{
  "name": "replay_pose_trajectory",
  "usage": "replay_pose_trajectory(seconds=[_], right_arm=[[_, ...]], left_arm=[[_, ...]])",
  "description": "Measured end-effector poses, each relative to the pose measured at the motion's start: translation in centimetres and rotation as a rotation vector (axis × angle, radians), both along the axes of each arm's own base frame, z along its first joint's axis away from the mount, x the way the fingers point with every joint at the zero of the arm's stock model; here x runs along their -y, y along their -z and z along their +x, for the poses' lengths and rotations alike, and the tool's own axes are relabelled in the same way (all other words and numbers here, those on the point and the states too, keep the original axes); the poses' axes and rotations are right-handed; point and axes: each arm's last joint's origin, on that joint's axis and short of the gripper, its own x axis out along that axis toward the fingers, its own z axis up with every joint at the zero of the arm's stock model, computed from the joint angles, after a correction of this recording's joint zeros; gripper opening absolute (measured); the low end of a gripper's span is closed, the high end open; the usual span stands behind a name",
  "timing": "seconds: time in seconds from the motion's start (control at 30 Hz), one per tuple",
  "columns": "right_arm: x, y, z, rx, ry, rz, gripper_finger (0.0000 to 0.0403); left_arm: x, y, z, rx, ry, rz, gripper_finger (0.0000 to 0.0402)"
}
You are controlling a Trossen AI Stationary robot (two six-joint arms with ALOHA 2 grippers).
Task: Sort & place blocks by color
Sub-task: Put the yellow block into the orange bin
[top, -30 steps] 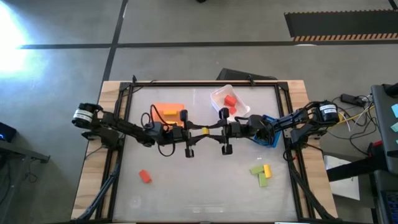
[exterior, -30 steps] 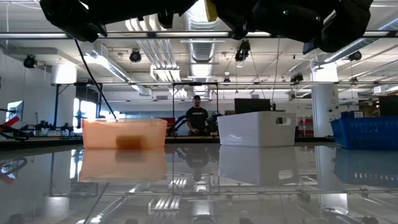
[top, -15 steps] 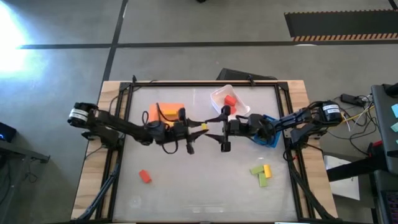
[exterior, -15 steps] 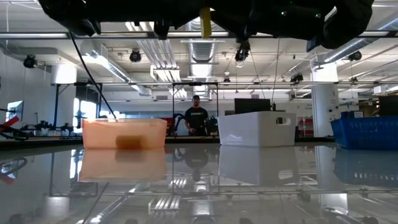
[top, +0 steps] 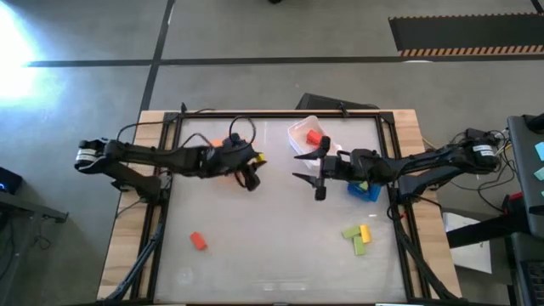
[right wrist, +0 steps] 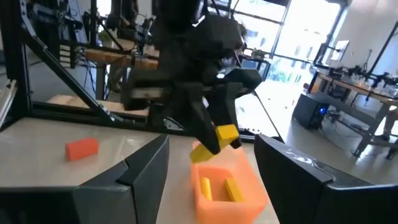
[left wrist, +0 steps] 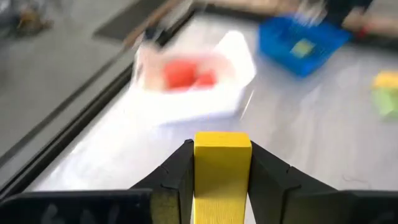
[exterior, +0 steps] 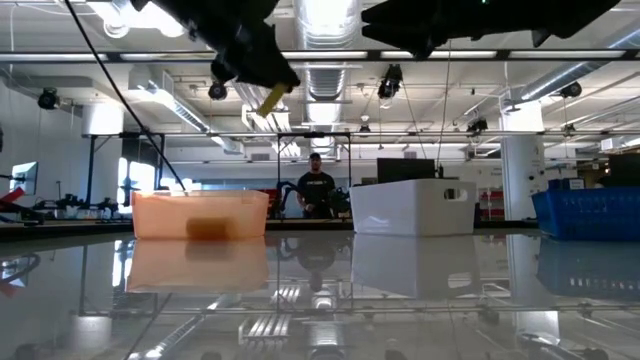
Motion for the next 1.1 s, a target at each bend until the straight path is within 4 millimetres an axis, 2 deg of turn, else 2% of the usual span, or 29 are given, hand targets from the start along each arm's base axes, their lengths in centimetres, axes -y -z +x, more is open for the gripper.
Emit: replay_pose_trajectory(seconds=[0.1, 0.27, 0.43, 0.6, 0.73, 0.87, 1.1], right_arm=[[0.0, -0.4, -0.6, -0.015, 0.002, -0.002, 0.0226], [0.0, -0.6, -1.0, -0.031, 0.004, -0.011, 0.0226], [0.1, -0.4, -1.0, -0.048, 0.02, -0.013, 0.0226], [0.1, -0.2, -0.9, -0.065, 0.023, -0.024, 0.0226], [0.1, -0.2, -1.0, -0.07, 0.03, -0.027, 0.0226], [0.1, -0.1, -1.0, -0.081, 0.046, -0.028, 0.0226], [0.1, 0.1, -0.9, -0.093, 0.047, -0.032, 0.0226]], left_arm=[[-1.1, -0.6, -0.2, -0.15, -0.023, -0.025, 0.0093], [-3.0, -1.1, -0.3, -0.38, 0.041, -0.153, 0.0093], [-4.8, -0.3, 0.1, -0.68, 0.097, -0.179, 0.0093], [-6.3, 1.3, 0.9, -0.935, 0.242, -0.151, 0.0093], [-7.8, 3.0, 1.5, -1.028, 0.362, -0.107, 0.0093], [-9.9, 4.7, 1.6, -1.071, 0.37, -0.122, 0.0093], [-12.2, 5.5, 1.4, -1.01, 0.37, -0.11, 0.0093]])
